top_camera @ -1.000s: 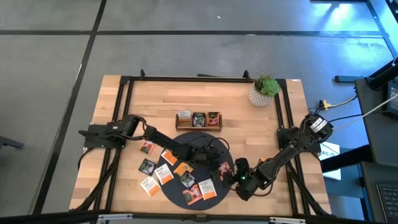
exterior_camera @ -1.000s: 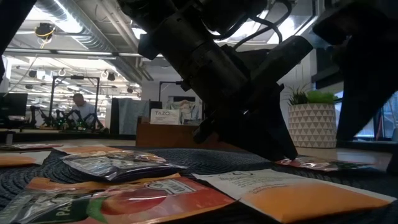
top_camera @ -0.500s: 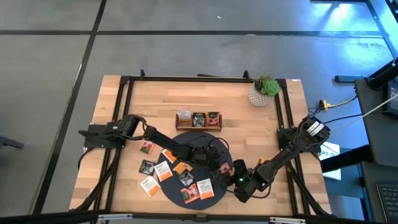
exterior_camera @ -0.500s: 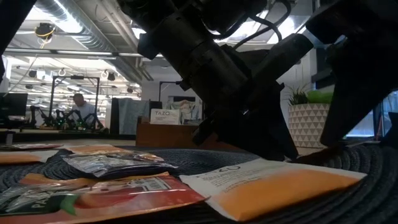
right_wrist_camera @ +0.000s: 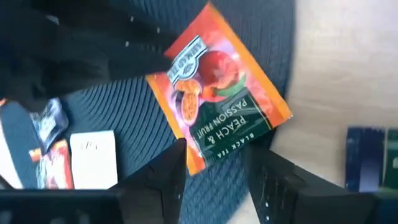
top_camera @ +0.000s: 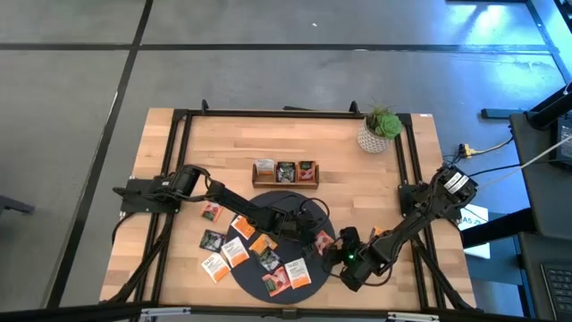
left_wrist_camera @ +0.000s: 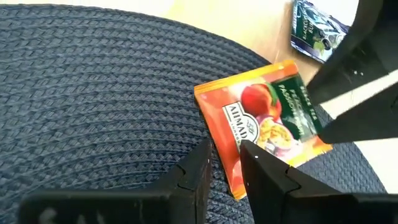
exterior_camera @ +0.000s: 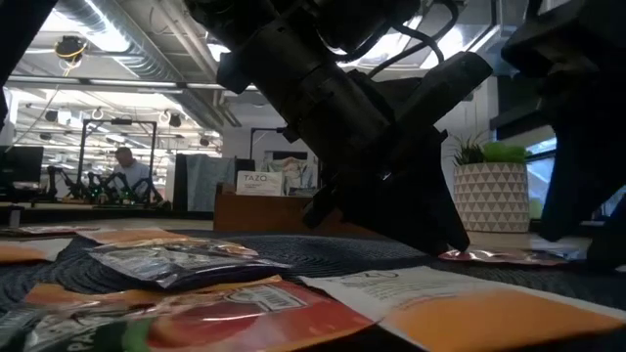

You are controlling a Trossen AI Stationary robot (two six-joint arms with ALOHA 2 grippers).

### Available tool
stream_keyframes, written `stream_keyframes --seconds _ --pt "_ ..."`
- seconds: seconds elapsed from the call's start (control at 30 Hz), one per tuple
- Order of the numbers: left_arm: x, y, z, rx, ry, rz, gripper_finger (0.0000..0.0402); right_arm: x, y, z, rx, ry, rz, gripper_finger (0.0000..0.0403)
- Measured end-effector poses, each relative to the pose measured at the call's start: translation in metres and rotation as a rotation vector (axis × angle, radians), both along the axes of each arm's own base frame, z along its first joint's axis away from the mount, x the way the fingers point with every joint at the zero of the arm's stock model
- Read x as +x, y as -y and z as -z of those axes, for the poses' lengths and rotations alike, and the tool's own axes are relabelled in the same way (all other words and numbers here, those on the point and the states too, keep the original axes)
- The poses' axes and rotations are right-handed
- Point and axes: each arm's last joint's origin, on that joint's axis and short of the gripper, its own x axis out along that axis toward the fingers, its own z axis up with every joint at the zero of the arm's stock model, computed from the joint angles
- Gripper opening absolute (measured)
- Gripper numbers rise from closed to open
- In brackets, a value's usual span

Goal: Pick & Place Tea
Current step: Put the orange tea bag into the right of the wooden organizer

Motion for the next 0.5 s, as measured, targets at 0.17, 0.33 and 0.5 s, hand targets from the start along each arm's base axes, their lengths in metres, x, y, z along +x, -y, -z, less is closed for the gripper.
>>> stream_keyframes --seconds 0.17,0.33,0.5 --pt "-0.0001 0.0004 0.0 -0.002 -0.001 0.003 0.0086 0.0029 0.004 -0.0003 -0.054 0.044 0.035 0.0159" --pt "-0.0001 0.0005 0.0 -0.003 -0.001 0.004 0.0086 0.0069 0.0089 -0.0003 -0.065 0.039 0.037 0.0159" --pt "-0.0002 0.0006 0.0 -0.003 -0.001 0.004 0.0086 0.0073 0.0104 0.0007 -0.04 0.004 0.027 0.0159"
